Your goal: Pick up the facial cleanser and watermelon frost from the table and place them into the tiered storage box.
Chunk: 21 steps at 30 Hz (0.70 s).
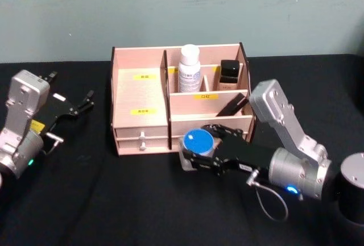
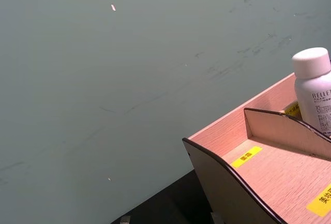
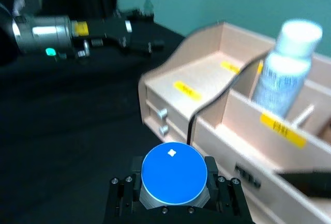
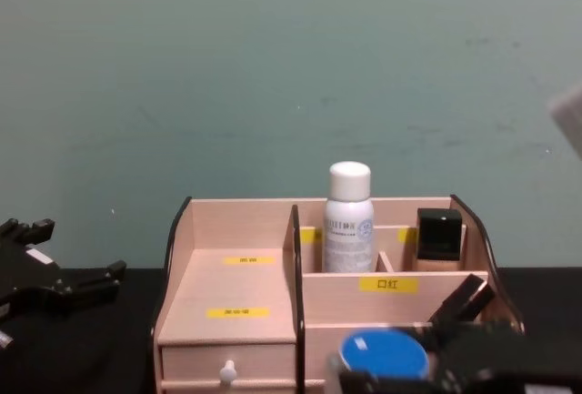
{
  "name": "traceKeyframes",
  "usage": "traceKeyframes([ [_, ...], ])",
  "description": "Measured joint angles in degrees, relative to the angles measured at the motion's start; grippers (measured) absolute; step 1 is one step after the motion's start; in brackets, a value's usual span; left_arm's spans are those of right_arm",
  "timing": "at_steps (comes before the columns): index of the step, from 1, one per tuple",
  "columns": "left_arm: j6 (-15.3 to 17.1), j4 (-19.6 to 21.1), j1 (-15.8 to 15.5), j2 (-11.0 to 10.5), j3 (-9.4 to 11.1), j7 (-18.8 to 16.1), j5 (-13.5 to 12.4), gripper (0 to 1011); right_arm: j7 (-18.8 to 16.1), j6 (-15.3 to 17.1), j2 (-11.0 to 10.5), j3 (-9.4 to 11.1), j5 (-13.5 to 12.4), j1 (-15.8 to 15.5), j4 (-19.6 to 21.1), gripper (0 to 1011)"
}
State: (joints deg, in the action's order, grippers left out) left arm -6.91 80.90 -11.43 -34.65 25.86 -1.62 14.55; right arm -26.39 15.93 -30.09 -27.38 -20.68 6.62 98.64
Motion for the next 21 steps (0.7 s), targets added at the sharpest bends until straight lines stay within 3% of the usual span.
traceKeyframes([
  [9, 0.0, 0.0, 0.0, 0.0, 0.0, 0.0, 0.0, 1001, -0.3, 0.7, 2.8, -2.1, 0.2, 5.7, -0.2, 729],
  [21, 0.0, 0.0, 0.0, 0.0, 0.0, 0.0, 0.0, 1001, -0.3, 0.6, 8.7, -5.5, 1.1, 13.5, -7.4, 729],
])
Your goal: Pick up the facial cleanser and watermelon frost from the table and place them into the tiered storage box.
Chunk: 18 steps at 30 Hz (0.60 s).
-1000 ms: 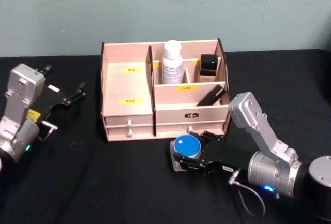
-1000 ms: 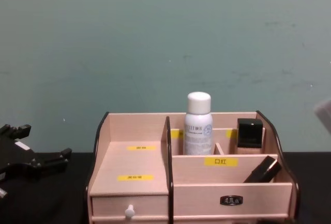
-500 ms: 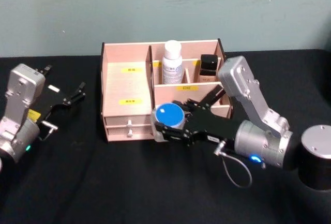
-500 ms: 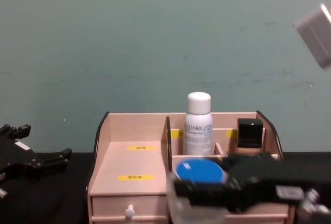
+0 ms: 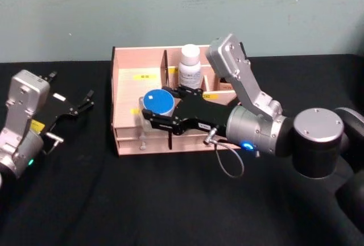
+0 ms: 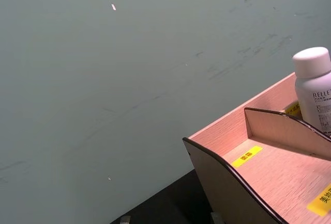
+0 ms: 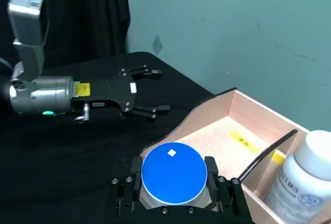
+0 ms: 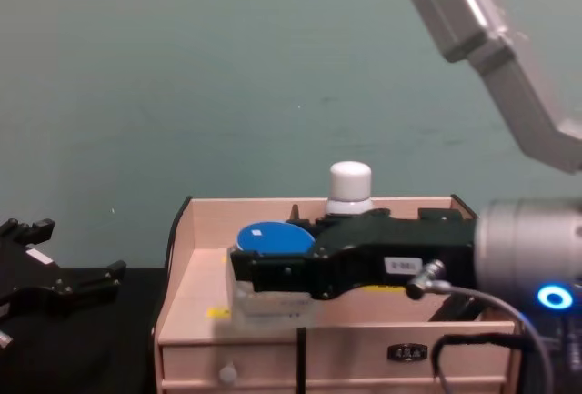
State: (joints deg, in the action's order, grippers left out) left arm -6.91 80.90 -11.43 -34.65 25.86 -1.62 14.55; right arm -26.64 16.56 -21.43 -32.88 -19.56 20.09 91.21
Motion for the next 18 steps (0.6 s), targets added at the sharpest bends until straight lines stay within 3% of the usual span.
traceKeyframes([
  [18, 0.0, 0.0, 0.0, 0.0, 0.0, 0.0, 0.0, 1001, 0.7, -2.6, 6.7, -2.5, 2.3, 6.5, -12.0, 729],
])
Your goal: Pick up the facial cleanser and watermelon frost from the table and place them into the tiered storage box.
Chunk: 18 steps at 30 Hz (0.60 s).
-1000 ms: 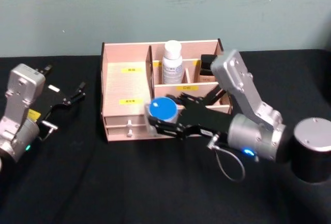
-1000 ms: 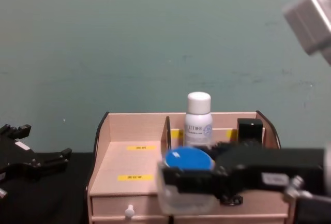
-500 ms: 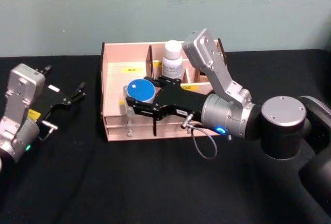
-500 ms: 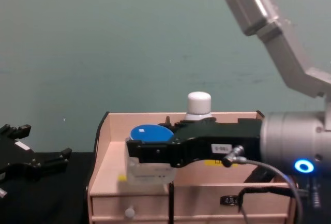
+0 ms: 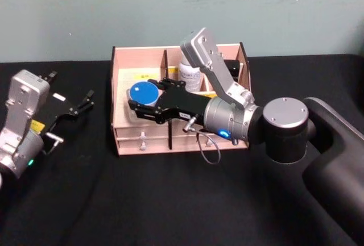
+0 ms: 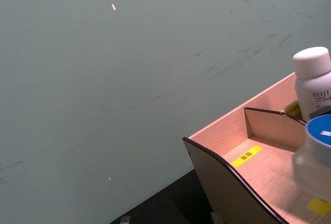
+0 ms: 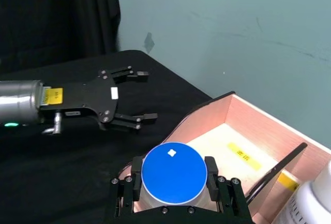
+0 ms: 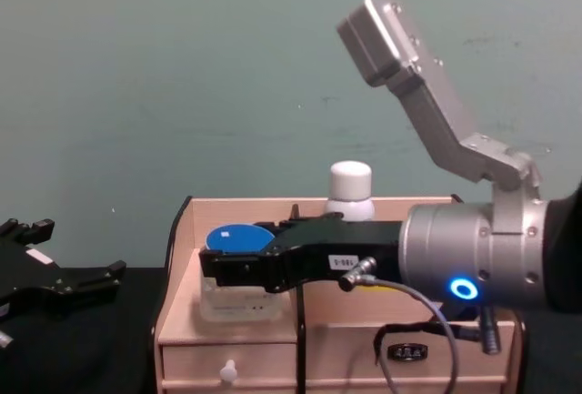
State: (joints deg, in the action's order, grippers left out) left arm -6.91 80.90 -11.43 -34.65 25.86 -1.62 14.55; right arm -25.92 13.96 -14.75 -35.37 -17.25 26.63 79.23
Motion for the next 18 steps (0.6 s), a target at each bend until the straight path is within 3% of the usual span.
traceKeyframes([
  [18, 0.0, 0.0, 0.0, 0.0, 0.0, 0.0, 0.0, 1001, 0.2, -0.6, 3.0, 0.5, 2.1, 3.2, -5.7, 729],
])
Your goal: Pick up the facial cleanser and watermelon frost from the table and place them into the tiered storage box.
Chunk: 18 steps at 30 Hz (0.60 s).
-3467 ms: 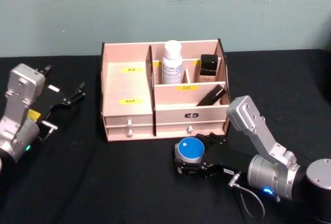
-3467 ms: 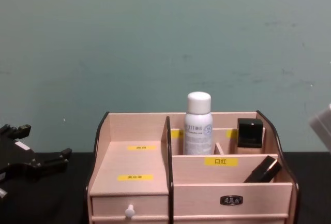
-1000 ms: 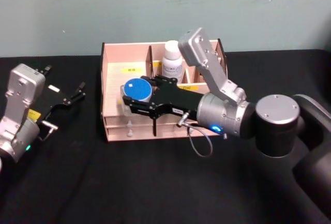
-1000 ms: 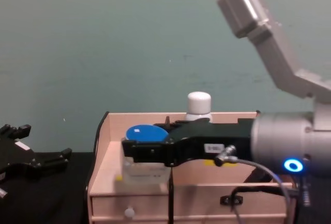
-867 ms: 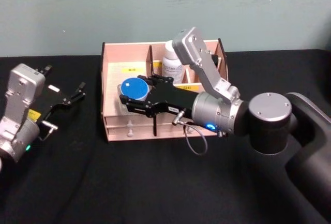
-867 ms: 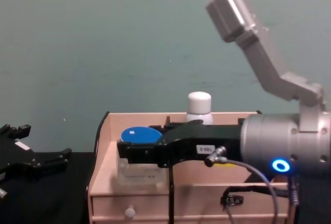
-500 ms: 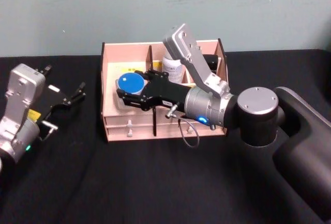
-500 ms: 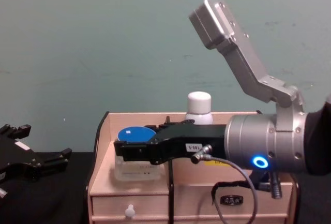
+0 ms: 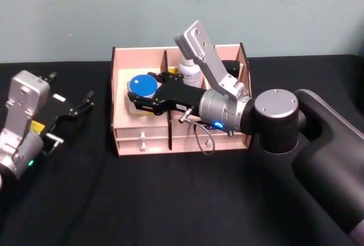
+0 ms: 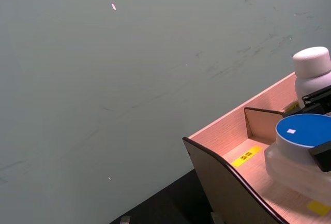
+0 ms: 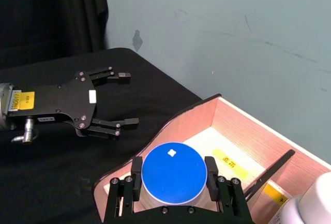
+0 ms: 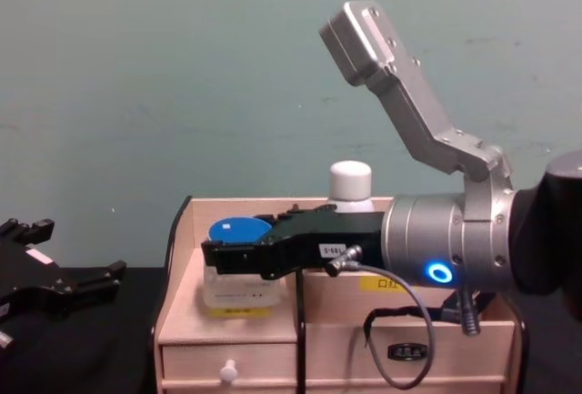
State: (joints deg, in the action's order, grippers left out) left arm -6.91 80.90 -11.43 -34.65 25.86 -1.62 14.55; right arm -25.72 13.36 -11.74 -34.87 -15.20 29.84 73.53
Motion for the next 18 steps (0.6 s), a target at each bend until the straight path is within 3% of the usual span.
traceKeyframes([
  [15, 0.0, 0.0, 0.0, 0.0, 0.0, 0.0, 0.0, 1001, 0.2, 0.3, 0.6, 0.4, 0.6, 0.2, -0.9, 730],
  [18, 0.0, 0.0, 0.0, 0.0, 0.0, 0.0, 0.0, 1001, 0.2, 0.3, 0.5, 0.4, 0.6, 0.2, -0.9, 802],
])
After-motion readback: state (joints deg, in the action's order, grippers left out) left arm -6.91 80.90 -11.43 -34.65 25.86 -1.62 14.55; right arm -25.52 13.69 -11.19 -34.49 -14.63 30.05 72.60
